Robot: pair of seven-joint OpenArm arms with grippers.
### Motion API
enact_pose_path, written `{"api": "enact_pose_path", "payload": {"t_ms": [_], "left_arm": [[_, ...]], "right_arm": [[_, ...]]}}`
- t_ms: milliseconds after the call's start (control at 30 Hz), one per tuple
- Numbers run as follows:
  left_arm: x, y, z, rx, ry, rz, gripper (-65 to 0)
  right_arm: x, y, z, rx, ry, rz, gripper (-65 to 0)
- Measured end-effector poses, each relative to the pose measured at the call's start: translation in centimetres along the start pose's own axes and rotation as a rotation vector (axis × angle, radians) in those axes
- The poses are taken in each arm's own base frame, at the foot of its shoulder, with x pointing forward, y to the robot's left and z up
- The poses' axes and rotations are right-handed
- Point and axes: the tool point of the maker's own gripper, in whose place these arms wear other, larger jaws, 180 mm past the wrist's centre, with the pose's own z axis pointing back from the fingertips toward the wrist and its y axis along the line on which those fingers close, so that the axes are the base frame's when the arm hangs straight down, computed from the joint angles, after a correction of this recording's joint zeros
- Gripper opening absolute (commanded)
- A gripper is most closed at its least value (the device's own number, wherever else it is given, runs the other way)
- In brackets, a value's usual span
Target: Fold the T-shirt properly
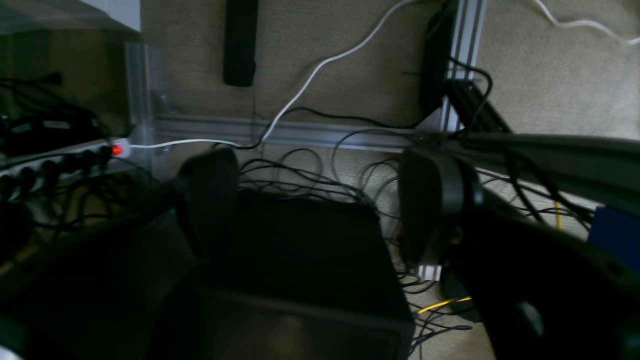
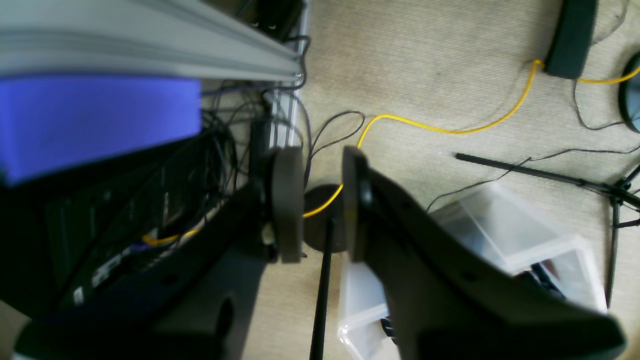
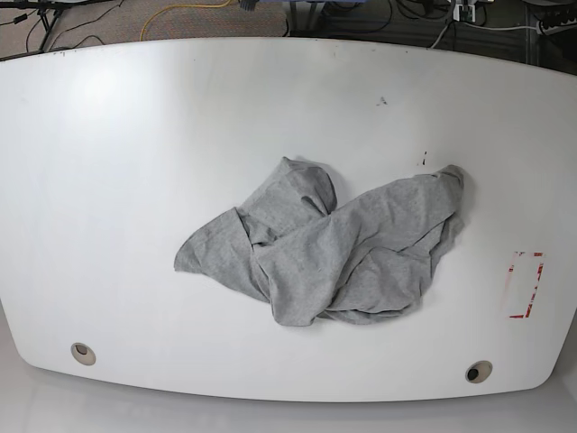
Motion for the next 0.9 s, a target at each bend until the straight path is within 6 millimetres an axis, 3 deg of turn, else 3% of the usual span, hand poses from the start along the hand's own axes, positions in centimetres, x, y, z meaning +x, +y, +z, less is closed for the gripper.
{"api": "enact_pose_path", "payload": {"t_ms": [367, 500, 900], "left_arm": [[0.4, 0.0, 3.0, 0.007, -0.02, -0.04, -19.0], [0.5, 0.2, 3.9, 0.019, -0.025, -0.024, -19.0], [2.2, 1.0, 6.0, 0.03, -0.086, 0.028, -19.0]], "right_arm": [[-1.0, 0.8, 3.1, -0.012, 0.003, 0.002, -52.2], [-1.1, 0.7, 4.1, -0.019, -0.018, -0.073, -52.2], [-1.9, 0.7, 5.3, 0.021, -0.007, -0.083, -52.2]]}}
